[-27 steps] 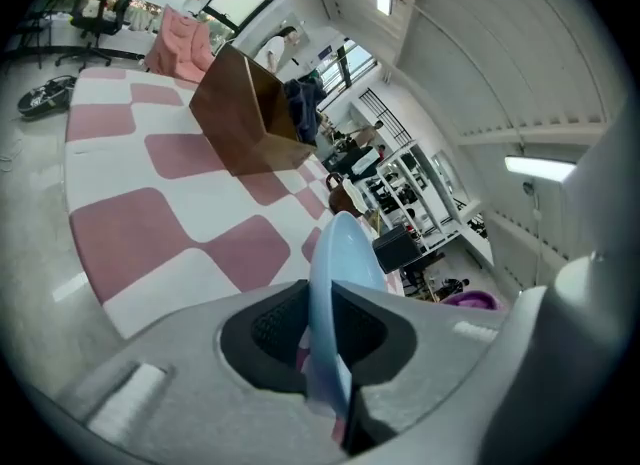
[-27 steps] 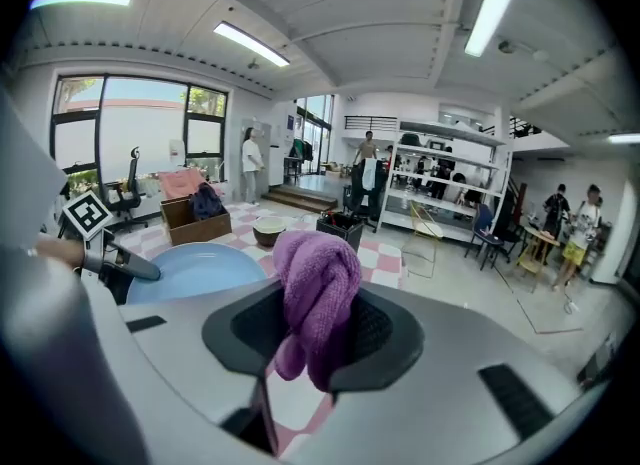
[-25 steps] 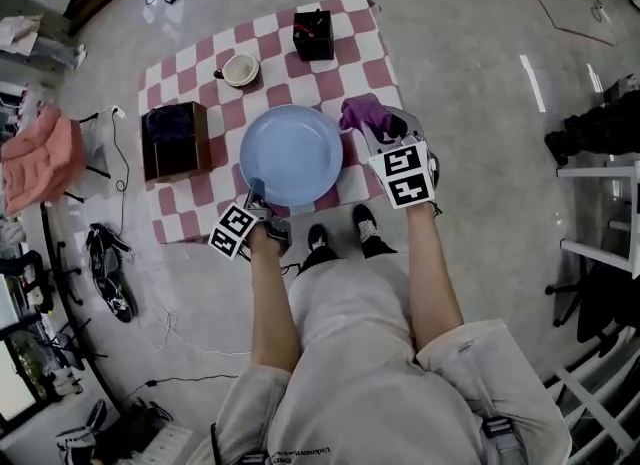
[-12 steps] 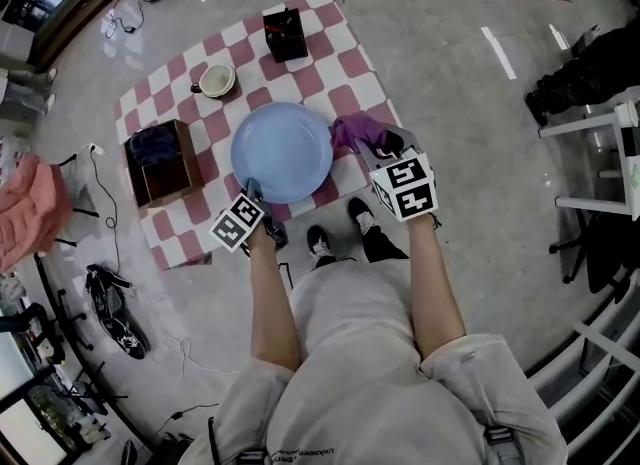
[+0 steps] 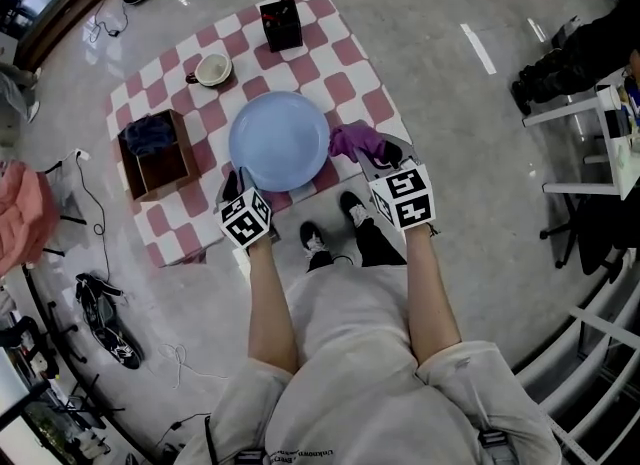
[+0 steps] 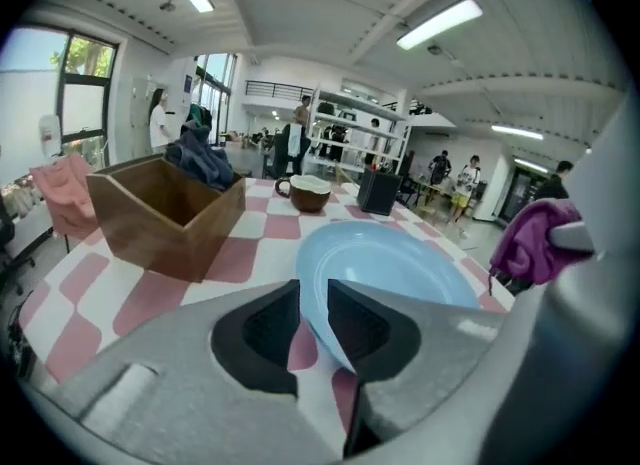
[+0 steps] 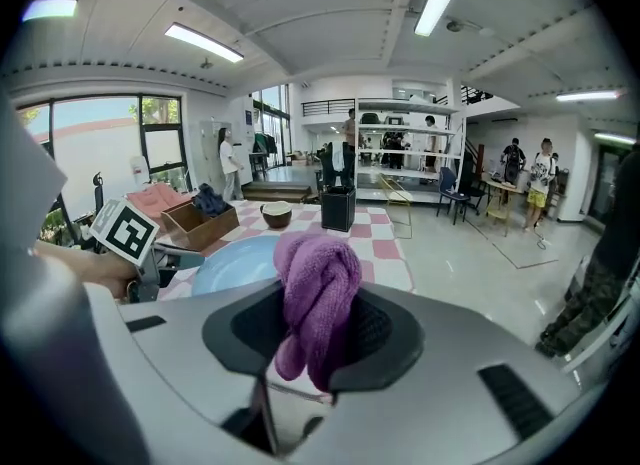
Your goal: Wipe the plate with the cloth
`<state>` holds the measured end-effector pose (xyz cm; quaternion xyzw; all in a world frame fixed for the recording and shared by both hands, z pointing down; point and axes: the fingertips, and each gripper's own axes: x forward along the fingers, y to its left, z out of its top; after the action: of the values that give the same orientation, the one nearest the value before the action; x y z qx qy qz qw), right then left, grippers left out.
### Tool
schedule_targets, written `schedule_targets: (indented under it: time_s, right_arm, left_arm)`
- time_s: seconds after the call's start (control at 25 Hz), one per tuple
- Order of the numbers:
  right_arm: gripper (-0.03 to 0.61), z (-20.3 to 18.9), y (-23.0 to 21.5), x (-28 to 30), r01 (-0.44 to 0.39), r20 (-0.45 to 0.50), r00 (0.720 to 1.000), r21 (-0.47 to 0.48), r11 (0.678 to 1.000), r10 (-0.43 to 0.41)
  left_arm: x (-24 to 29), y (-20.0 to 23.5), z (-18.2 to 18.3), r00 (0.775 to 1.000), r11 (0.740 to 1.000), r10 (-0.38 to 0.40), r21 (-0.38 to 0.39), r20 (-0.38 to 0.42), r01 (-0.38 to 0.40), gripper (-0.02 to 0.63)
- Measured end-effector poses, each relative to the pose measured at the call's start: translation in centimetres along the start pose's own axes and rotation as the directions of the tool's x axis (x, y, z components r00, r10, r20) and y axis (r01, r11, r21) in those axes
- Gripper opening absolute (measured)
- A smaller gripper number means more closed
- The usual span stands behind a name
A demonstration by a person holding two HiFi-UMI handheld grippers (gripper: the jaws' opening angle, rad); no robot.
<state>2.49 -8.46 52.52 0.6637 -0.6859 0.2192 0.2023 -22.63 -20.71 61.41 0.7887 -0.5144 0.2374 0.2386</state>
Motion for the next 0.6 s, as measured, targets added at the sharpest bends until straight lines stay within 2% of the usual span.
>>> schedule_targets:
  time_s: [0.16, 0.36, 0.48, 0.6]
  right_arm:
    - [0.134, -0.9, 2.3, -0.7, -0.012, 0.008, 1.000, 0.037, 0.999, 0.012]
    - [0.135, -2.2, 5.8, -1.1, -0.073, -0.008, 0.997, 0.031, 0.997, 0.074]
    - [0.135, -2.6, 6.0, -1.1, -0.082, -0.037, 0.996, 0.020, 0.996, 0.083]
    - [0.133, -2.3, 5.5, -1.3, -0.073, -0.014, 0.997, 0.060, 0.995, 0.074]
  left_arm:
    - [-2.1, -2.0, 1.1, 0.992, 0.989, -0.121, 0.088, 0.041, 0.117, 0.084]
    - [-4.9, -3.5, 2.1, 0.969, 0.954, -0.233, 0.213, 0.084, 0.211, 0.065]
    - [-6.7, -4.0, 2.8, 0.945, 0.931, -0.313, 0.226, 0.093, 0.287, 0.011]
    - [-7.8, -3.9, 2.6, 0.932, 0.909, -0.356, 0.252, 0.059, 0.332, 0.011]
